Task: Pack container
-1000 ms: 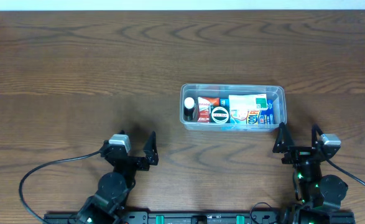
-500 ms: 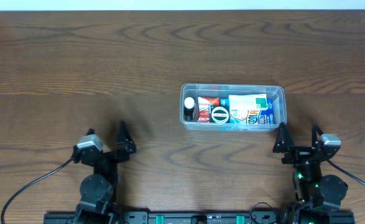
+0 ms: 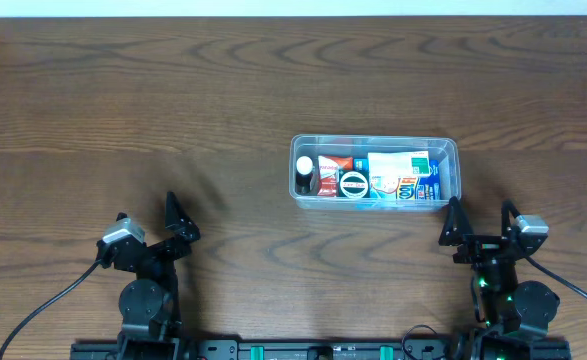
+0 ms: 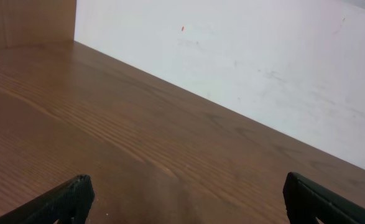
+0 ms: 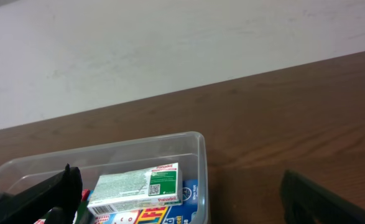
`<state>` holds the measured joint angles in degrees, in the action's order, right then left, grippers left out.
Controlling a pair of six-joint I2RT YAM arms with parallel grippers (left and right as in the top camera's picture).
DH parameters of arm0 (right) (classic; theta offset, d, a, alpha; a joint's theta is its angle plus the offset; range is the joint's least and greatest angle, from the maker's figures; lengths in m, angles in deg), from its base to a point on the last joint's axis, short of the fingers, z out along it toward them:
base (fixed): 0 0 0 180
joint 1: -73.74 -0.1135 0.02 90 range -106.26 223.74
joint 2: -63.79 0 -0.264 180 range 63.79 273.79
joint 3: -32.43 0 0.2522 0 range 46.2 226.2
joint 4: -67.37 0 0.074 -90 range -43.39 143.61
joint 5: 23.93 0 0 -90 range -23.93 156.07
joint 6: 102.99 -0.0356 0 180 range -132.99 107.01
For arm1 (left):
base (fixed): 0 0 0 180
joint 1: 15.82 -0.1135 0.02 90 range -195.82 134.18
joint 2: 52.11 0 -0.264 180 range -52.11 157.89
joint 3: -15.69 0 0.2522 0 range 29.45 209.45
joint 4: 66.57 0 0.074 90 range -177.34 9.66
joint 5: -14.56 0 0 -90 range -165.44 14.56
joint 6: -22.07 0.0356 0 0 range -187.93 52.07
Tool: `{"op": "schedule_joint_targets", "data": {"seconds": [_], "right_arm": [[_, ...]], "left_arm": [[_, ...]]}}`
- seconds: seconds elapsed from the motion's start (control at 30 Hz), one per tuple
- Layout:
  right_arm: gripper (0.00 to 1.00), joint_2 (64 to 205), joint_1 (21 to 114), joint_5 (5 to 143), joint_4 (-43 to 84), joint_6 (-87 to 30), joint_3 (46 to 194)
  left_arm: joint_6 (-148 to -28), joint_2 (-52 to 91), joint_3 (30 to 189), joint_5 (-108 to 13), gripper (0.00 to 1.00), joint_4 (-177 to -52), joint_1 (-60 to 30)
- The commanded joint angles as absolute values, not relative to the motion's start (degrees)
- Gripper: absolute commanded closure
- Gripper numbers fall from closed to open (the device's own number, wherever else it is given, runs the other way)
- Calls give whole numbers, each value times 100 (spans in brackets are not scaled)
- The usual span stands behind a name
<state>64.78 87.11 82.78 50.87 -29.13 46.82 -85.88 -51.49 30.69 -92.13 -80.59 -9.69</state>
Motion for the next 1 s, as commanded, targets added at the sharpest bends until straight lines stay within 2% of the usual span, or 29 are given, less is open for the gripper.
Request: {"op": "schedule_joint_targets", "data": {"seconds": [0.0, 0.2, 0.63, 0.97], "right_arm": [[1, 6459, 8684, 8236, 5087, -2968, 4651], [1, 6461, 8645, 8236, 5085, -2968, 4651], [1, 6494, 7120, 8238, 5087, -2968, 4651], [1, 6494, 7056, 8238, 5085, -2968, 4651]], "left_arm": [[-8514, -5199, 2968, -9267, 2, -8290, -997], [-8514, -5199, 2968, -9267, 2, -8293, -997], [-8514, -5199, 2968, -9267, 2, -8290, -997], [-8514, -5199, 2968, -9267, 2, -8290, -997]]}}
